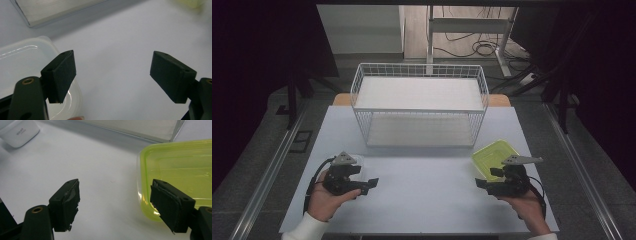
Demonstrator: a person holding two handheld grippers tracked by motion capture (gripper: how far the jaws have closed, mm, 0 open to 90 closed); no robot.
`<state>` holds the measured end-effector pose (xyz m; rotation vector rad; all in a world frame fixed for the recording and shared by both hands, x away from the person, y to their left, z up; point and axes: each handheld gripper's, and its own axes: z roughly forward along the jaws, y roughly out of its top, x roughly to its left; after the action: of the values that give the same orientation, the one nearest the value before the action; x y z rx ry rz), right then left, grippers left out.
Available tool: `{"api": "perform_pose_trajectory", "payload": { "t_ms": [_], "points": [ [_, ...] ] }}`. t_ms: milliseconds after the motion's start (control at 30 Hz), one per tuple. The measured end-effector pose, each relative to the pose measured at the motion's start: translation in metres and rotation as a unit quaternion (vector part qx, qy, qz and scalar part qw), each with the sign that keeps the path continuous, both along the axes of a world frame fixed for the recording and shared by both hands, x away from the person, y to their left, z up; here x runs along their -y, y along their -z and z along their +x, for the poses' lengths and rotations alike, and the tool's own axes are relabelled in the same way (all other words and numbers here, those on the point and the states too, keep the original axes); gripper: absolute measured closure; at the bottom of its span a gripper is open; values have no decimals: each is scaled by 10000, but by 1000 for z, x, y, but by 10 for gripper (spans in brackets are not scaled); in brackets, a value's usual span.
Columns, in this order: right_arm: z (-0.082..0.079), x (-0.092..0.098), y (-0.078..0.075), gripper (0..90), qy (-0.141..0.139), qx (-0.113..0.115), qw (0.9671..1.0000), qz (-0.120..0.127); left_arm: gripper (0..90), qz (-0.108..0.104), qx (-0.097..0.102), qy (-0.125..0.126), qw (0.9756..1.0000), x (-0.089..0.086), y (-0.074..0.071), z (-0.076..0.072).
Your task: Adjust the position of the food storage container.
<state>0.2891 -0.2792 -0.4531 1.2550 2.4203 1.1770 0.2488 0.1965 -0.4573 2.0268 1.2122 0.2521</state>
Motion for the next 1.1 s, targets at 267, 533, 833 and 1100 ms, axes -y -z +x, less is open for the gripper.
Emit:
{"api": "perform_pose_trajectory", "payload": {
  "t_ms": [267, 533, 833, 1100],
  "points": [
    [-2, 0, -2, 245, -8, -29, 9999, -106, 206, -35, -8, 7, 10000, -1, -1, 1],
    [1, 0, -7, 278, 36, -68, 9996, -272, 202, -40, -32, -11, 10000, -3, -1, 2],
    [16, 14, -21, 363, 273, -141, 9990, -316, 197, -40, -42, -20, 10000, -3, -1, 2],
    [37, 42, -32, 479, 736, -136, 9969, -242, 196, -37, -29, -3, 10000, 0, -2, 1]
  ]
}}
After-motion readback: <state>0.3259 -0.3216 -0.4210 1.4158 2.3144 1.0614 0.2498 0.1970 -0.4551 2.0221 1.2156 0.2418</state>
